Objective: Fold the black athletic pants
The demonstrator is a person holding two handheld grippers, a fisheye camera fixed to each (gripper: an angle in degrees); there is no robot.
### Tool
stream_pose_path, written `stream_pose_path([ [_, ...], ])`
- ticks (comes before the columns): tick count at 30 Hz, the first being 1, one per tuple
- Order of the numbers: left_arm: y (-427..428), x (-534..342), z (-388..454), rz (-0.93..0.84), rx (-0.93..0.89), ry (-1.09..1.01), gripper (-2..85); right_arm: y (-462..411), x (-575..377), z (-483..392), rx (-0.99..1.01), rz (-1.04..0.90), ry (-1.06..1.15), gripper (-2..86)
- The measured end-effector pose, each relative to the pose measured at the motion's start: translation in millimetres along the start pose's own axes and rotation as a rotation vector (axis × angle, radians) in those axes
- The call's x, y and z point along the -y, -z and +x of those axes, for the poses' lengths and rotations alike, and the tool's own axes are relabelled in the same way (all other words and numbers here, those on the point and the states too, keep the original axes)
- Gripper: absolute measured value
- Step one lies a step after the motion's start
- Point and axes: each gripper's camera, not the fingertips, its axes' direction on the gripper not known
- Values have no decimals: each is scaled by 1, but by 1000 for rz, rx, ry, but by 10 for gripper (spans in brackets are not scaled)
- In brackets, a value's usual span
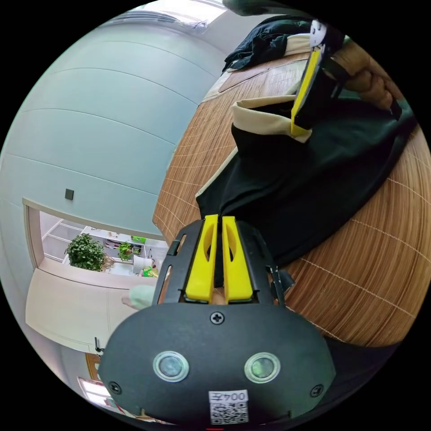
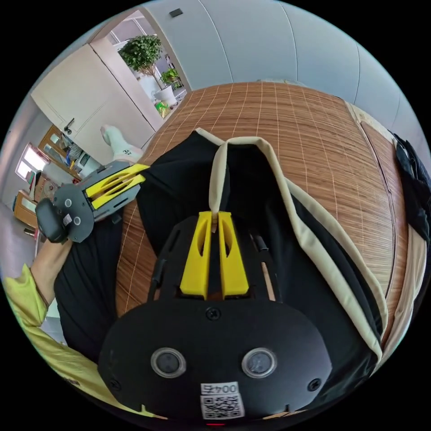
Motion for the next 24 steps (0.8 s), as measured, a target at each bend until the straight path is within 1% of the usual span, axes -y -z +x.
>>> stream_pose_path([
  [3, 20, -2, -10, 2, 47, -12, 9, 49, -8, 17, 91, 84, -59, 32],
  [5, 41, -3, -17, 3, 49, -18, 10, 104, -23, 38, 222, 162, -120, 29],
  [6, 60, -4, -21, 22, 39, -30, 11, 119, -27, 44, 260, 182, -135, 29],
  [8, 92, -4, -25, 55, 52, -59, 12, 180, -44, 65, 419, 293, -177, 28],
  [10, 144, -7, -37, 127, 103, -82, 13, 225, -55, 75, 519, 383, -195, 27],
  [11, 156, -8, -42, 140, 108, -82, 14, 251, -57, 74, 548, 424, -182, 26],
  [14, 198, -9, -80, 165, 98, -33, 15, 302, -47, 51, 543, 491, -117, 24],
  [16, 203, -12, -115, 149, 29, 39, 16, 321, -31, 34, 544, 525, -76, 23],
  [19, 181, -19, -141, 109, -59, 90, 17, 321, 15, 0, 432, 495, -14, 24],
  [21, 140, -24, -151, 24, -115, 95, 18, 297, 49, -12, 423, 429, -7, 25],
  [23, 105, -29, -156, -24, -187, 106, 18, 248, 97, -17, 410, 314, -43, 27],
  [24, 80, -32, -159, -56, -248, 121, 18, 234, 108, -19, 400, 285, -44, 28],
])
